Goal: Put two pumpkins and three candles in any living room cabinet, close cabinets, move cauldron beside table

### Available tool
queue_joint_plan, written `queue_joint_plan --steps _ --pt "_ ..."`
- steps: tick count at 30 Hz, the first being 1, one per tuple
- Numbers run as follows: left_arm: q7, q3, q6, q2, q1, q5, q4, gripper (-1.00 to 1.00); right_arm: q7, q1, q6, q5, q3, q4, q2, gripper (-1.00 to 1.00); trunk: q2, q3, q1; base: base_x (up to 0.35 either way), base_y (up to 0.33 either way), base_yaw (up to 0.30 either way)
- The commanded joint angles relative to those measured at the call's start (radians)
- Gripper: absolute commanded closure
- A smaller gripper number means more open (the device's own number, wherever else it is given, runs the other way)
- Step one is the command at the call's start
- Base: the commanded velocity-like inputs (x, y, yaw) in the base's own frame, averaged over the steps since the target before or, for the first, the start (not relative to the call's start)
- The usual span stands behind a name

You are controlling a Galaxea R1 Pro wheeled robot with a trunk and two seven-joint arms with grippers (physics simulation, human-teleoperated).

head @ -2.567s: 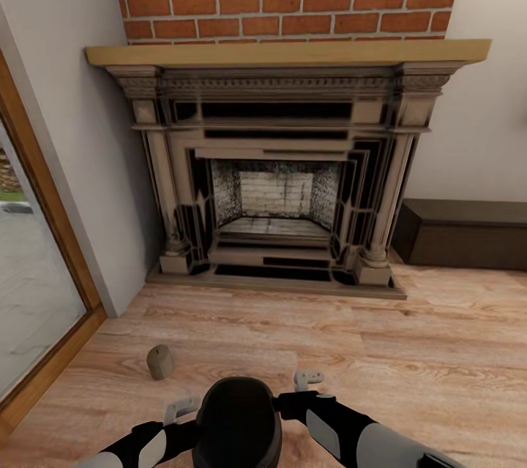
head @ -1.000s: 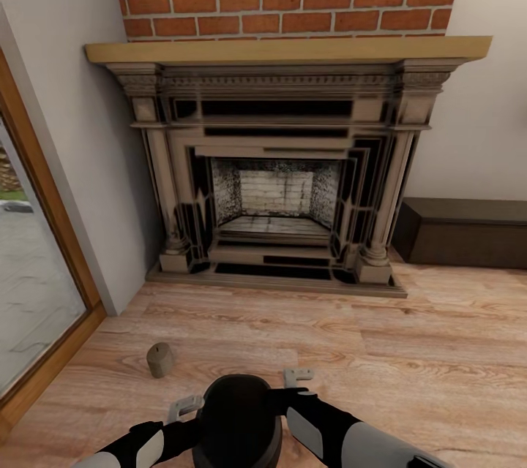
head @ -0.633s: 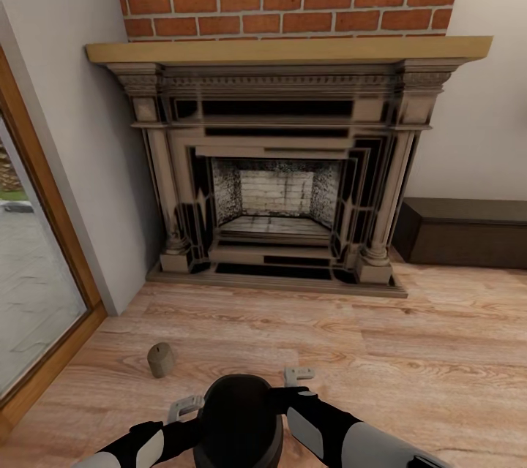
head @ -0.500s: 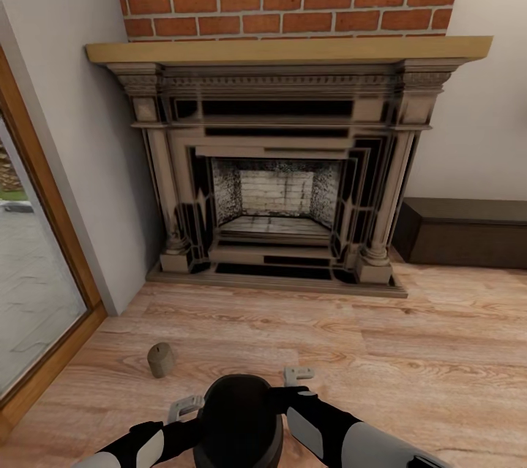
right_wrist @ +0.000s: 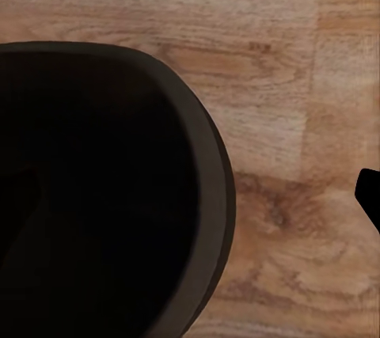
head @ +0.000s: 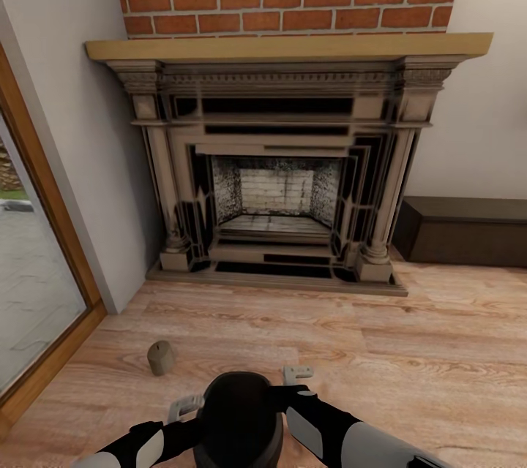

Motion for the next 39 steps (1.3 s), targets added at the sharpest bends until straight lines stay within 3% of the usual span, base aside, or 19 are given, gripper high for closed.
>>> queue_joint_plan --steps 1,9,15,21,33,39 --pt "-0.002 -0.008 0.006 0.001 0.000 0.011 -0.002 -1.00 -0.006 -0.001 0.003 -0.002 0.005 -0.001 0.000 -1.00 -0.008 -0.004 0.004 0.000 0.000 0.000" --pt "-0.002 -0.008 0.006 0.002 0.000 0.011 -0.001 -1.00 -0.008 -0.001 0.020 -0.003 0.005 0.012 0.000 -1.00 -0.064 -0.029 0.034 0.000 0.000 0.000" --pt "-0.002 -0.008 0.006 0.002 0.000 0.011 -0.002 -1.00 -0.010 -0.001 0.098 -0.004 0.004 0.022 0.000 -1.00 -0.103 -0.048 0.056 0.000 0.000 0.000" --pt "-0.003 -0.008 0.007 0.002 0.000 0.011 -0.004 -1.00 -0.014 -0.001 0.117 -0.021 0.005 0.024 0.000 -1.00 -0.104 -0.072 0.059 0.000 0.000 0.000" --pt "-0.002 -0.004 0.021 0.000 0.000 0.011 -0.012 -1.00 -0.014 -0.002 0.105 -0.023 0.005 0.023 0.000 -1.00 -0.104 -0.072 0.059 0.000 0.000 0.000" --pt "0.001 -0.005 0.027 -0.002 0.000 0.009 -0.013 -1.00 -0.014 -0.001 0.094 -0.021 0.005 0.023 0.000 -1.00 -0.106 -0.095 0.061 0.000 0.000 0.000"
